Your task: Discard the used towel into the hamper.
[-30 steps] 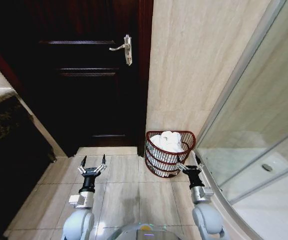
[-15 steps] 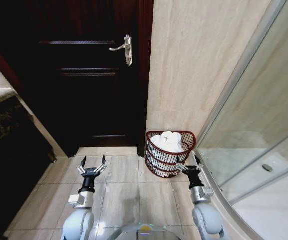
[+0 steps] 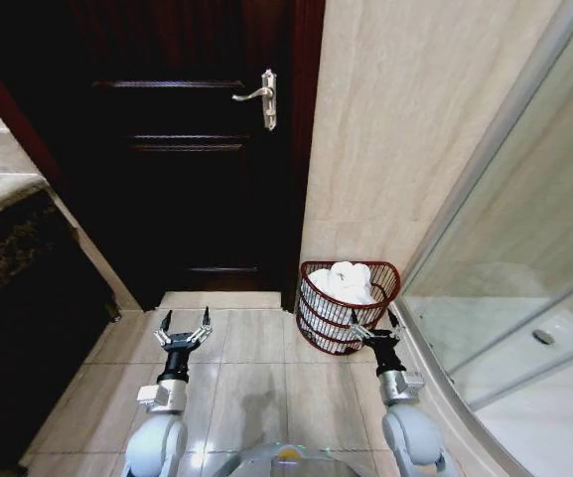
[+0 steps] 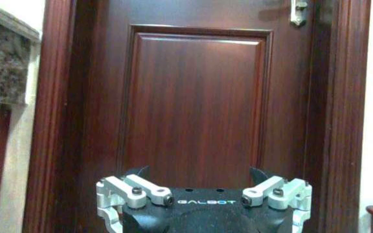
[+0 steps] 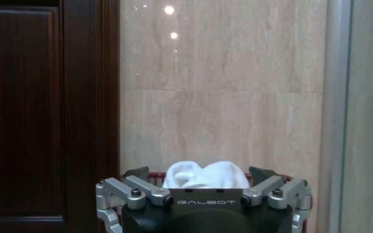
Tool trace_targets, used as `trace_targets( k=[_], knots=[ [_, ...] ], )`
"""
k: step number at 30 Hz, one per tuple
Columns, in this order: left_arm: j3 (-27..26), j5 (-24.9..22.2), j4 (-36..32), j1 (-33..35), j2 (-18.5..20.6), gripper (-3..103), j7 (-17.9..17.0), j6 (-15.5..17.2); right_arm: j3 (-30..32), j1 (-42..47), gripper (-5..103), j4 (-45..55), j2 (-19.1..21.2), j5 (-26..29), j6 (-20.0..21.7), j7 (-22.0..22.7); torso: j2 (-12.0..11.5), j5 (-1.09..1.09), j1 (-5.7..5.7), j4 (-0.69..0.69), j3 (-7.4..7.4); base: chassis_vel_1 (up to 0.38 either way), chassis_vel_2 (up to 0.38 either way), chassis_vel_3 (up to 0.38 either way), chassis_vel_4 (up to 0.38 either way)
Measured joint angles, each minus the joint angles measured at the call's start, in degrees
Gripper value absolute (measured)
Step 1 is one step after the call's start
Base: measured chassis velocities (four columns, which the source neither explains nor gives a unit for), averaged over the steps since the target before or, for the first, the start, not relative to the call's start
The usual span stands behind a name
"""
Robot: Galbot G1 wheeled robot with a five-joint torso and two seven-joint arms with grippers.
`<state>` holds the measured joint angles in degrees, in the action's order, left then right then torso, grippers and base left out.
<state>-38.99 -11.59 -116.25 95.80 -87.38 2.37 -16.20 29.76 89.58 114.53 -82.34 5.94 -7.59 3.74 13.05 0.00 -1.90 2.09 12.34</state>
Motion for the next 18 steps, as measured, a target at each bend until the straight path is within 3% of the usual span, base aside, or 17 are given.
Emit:
trace_targets(
  k=[12,18],
  knots=[
    [0.3,0.9,0.4,-0.4,-0.3,100,-1.4,-1.9,0.0,0.2,100,0.1,0.2,0.6,-0.1,0.1,0.0,0.0,0.0,-0.01,0.0,0.003,0.004,0.002,0.003],
    [0.5,1.9,0.4,-0.4,-0.8,100,-1.8,-1.3,0.1,0.5,100,0.5,0.3,0.6,-0.1,0.0,0.0,0.0,0.0,-0.01,0.0,0.0,0.0,0.0,0.0]
  ],
)
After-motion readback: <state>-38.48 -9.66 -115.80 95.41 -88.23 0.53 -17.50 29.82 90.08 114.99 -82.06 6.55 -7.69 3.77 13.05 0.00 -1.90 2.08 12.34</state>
